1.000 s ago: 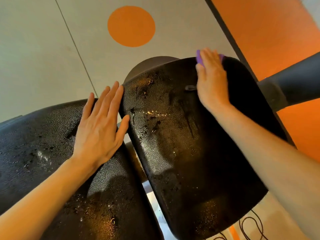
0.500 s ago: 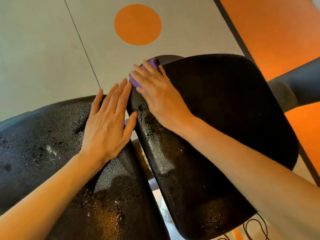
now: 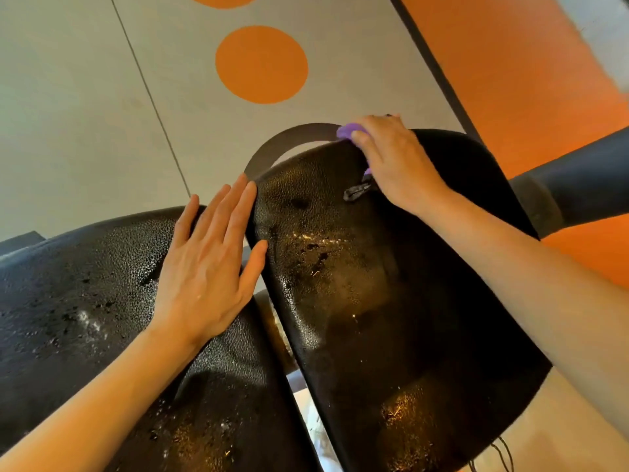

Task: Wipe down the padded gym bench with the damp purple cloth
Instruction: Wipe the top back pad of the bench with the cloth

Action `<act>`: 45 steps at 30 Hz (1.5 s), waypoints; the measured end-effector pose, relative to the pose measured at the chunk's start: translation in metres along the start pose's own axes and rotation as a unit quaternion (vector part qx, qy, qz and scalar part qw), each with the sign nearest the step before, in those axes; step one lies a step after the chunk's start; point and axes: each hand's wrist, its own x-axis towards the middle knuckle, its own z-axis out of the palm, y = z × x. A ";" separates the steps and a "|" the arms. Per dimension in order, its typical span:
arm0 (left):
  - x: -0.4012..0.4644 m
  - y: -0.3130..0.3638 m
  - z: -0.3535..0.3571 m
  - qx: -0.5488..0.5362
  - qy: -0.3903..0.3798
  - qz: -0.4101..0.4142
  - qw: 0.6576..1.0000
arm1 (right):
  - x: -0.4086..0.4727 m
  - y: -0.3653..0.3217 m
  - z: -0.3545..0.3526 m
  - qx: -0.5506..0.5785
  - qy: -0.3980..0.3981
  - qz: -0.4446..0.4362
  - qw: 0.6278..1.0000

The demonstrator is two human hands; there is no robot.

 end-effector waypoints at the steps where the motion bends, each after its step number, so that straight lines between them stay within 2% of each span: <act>1: 0.000 0.000 0.000 0.000 0.000 0.000 1.000 | -0.001 0.001 0.002 0.001 0.033 0.046 0.998; 2: 0.000 0.000 0.000 -0.002 0.001 0.000 1.000 | 0.000 -0.012 0.012 -0.016 0.058 0.056 0.997; 4: -0.001 0.001 0.000 0.001 0.000 -0.001 1.000 | 0.001 -0.052 0.042 -0.042 0.076 -0.021 0.996; 6: -0.001 0.001 0.000 0.004 0.002 -0.001 1.000 | -0.003 -0.062 0.048 -0.021 0.018 -0.101 0.995; 7: -0.001 0.001 0.000 0.004 0.003 0.001 1.000 | -0.005 -0.048 0.039 -0.014 -0.010 -0.112 0.994; 8: -0.001 0.001 0.000 0.002 0.005 0.002 1.000 | -0.006 -0.030 0.027 -0.007 -0.011 -0.095 0.995; 10: -0.001 0.000 0.001 0.002 0.011 0.001 1.000 | -0.010 0.008 0.005 0.014 0.049 0.008 0.999; 11: -0.001 0.000 0.001 0.003 0.013 0.000 1.000 | -0.011 0.015 0.001 0.026 0.074 0.063 0.995; 12: -0.001 0.000 0.001 0.003 0.014 0.000 1.000 | -0.009 0.010 0.005 0.037 0.085 0.084 0.992; 17: -0.001 0.001 0.002 0.004 0.017 0.001 1.000 | -0.031 -0.059 0.046 0.081 0.030 -0.046 0.995; 22: -0.002 0.000 0.001 -0.010 0.022 0.000 1.000 | -0.141 -0.042 0.047 0.024 -0.018 -0.060 0.998; 24: -0.002 0.000 0.002 -0.010 0.024 0.000 1.000 | -0.124 -0.044 0.054 -0.005 0.007 -0.074 0.997; 28: -0.002 -0.001 0.003 -0.004 0.029 -0.001 1.000 | -0.044 -0.067 0.061 -0.004 0.069 -0.027 0.997; 30: -0.001 0.000 0.004 -0.005 0.035 0.003 0.999 | -0.072 -0.062 0.067 0.000 0.059 -0.055 0.997; 33: -0.001 0.000 0.003 -0.014 0.037 -0.001 0.999 | -0.171 -0.057 0.063 -0.022 -0.015 -0.087 0.996; 34: -0.002 0.000 0.003 -0.013 0.039 -0.003 0.999 | -0.180 -0.054 0.062 -0.031 -0.024 -0.097 0.995; 40: -0.002 0.000 0.006 -0.015 0.046 0.004 0.999 | -0.065 -0.078 0.074 -0.015 0.067 -0.078 0.995; 45: -0.013 -0.004 -0.007 -0.020 0.037 0.000 0.999 | -0.153 -0.064 0.071 -0.030 0.000 -0.116 0.993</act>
